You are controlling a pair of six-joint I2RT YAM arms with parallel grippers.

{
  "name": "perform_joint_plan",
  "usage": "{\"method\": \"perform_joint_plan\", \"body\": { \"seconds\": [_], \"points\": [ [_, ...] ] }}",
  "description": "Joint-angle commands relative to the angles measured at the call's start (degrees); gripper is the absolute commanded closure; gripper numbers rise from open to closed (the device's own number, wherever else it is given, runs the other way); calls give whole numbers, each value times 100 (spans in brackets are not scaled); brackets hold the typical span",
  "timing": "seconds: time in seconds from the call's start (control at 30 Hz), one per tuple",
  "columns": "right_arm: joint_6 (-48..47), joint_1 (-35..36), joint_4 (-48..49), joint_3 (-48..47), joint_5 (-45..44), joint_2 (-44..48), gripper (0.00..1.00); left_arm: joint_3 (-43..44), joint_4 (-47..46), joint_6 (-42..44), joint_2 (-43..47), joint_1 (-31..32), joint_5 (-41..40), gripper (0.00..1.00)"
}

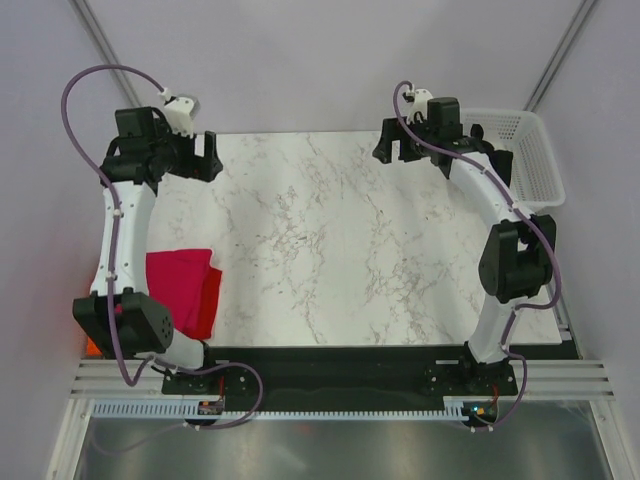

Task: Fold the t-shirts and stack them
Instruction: Reset both grippers

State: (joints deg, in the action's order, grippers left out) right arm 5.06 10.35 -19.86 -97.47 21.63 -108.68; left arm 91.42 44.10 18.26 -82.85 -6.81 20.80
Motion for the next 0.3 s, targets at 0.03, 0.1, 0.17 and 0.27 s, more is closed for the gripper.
{"method": "perform_joint_plan", "body": {
  "seconds": [0.03,0.1,0.17,0.27],
  "points": [
    [267,125,-124,-9,-1729,234,2,718,-341,-887,-1029,346,436,0],
    [189,230,-141,26,-1925,234,2,990,-288,-711,-1285,610,-81,0],
    [-110,388,-185,18,-2117,199,2,1237,-104,-543,-1662,819,-163,0],
    [-364,486,-325,-105,-2172,119,2,1773,125,-613,-2172,909,-251,0]
  ]
}}
